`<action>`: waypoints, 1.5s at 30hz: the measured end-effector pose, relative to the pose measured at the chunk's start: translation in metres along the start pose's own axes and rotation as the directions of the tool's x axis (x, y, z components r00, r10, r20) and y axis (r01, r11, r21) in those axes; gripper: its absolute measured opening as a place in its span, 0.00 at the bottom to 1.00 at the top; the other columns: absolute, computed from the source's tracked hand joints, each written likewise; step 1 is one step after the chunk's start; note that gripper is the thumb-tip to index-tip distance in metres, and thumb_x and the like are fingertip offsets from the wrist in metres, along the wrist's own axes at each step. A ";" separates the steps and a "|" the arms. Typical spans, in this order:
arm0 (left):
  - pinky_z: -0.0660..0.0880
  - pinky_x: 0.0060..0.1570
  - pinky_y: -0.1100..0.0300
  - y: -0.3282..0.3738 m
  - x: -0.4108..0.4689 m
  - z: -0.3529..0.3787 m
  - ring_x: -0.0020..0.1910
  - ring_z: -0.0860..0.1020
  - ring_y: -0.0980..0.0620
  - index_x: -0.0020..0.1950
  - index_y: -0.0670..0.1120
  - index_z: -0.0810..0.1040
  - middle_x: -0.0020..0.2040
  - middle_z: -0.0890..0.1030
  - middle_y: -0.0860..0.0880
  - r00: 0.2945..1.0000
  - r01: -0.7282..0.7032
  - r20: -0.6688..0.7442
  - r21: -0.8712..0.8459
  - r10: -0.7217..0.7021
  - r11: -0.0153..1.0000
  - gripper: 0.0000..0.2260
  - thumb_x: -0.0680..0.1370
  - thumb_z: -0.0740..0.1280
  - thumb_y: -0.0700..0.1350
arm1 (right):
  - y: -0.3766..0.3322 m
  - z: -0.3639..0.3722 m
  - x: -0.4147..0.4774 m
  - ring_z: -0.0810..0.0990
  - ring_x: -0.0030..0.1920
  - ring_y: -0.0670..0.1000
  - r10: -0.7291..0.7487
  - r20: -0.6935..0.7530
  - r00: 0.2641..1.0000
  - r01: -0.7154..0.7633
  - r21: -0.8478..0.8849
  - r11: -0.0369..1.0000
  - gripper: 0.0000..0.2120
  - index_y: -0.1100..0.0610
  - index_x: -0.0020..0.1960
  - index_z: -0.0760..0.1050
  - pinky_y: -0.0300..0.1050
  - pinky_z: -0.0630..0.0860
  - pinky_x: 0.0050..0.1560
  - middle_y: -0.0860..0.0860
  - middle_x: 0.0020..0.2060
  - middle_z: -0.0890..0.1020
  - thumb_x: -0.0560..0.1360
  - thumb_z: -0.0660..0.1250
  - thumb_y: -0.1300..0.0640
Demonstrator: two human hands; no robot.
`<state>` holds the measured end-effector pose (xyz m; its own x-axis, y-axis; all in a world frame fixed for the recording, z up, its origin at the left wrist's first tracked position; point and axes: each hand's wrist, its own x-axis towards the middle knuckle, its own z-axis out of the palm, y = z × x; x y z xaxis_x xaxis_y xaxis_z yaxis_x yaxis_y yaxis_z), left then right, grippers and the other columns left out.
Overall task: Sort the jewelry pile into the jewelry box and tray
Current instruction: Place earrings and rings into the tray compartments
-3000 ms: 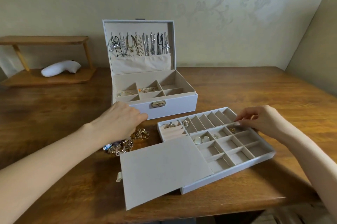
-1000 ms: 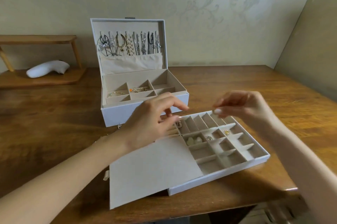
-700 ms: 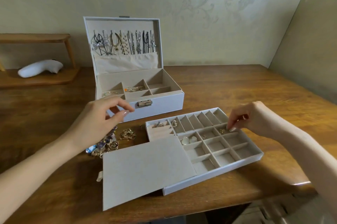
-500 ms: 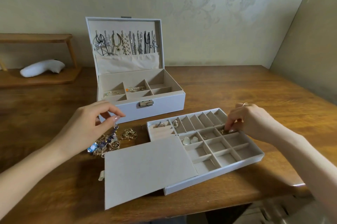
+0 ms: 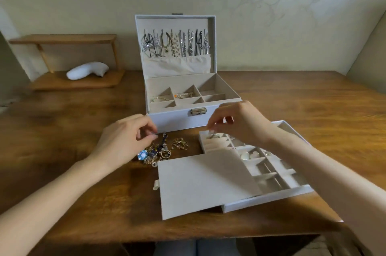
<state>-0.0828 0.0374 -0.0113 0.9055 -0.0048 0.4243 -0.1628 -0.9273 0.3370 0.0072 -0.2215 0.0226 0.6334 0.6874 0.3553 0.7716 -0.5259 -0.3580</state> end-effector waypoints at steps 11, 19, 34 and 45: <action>0.73 0.44 0.59 -0.001 0.005 0.005 0.43 0.74 0.58 0.55 0.49 0.80 0.43 0.76 0.60 0.997 0.052 -0.059 -0.065 -0.056 0.997 0.09 0.75 0.68 0.42 | -0.028 0.046 0.047 0.77 0.51 0.50 -0.025 0.227 0.973 0.074 -0.209 0.975 0.10 0.46 0.49 0.83 0.44 0.73 0.47 0.47 0.47 0.83 0.72 0.69 0.58; 0.74 0.38 0.63 0.003 0.006 0.001 0.38 0.75 0.62 0.53 0.51 0.80 0.39 0.76 0.61 0.994 0.099 -0.042 -0.063 -0.102 0.993 0.07 0.76 0.68 0.44 | -0.042 0.053 0.051 0.77 0.53 0.55 0.028 0.183 0.983 0.042 -0.367 0.929 0.08 0.47 0.51 0.82 0.41 0.63 0.43 0.51 0.50 0.82 0.74 0.68 0.48; 0.75 0.47 0.68 0.049 -0.012 -0.004 0.40 0.78 0.66 0.41 0.57 0.77 0.40 0.78 0.68 0.898 0.192 0.435 -0.245 -0.070 0.950 0.20 0.59 0.62 0.68 | 0.028 -0.062 -0.042 0.66 0.30 0.49 0.397 0.205 0.895 -0.432 0.625 0.650 0.04 0.64 0.38 0.75 0.37 0.63 0.29 0.56 0.31 0.81 0.71 0.68 0.68; 0.72 0.49 0.70 0.048 -0.007 0.001 0.42 0.79 0.62 0.41 0.56 0.79 0.40 0.80 0.61 0.907 0.168 0.422 -0.313 -0.022 0.935 0.18 0.60 0.64 0.66 | 0.005 -0.024 -0.078 0.71 0.28 0.39 0.428 0.243 0.870 -0.479 0.217 0.850 0.07 0.48 0.33 0.81 0.33 0.65 0.29 0.46 0.32 0.80 0.68 0.76 0.56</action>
<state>-0.0969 -0.0071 0.0006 0.9896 -0.1417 0.0228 -0.1224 -0.7505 0.6495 -0.0373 -0.2896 0.0140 0.8675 0.4946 -0.0534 0.3399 -0.6677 -0.6623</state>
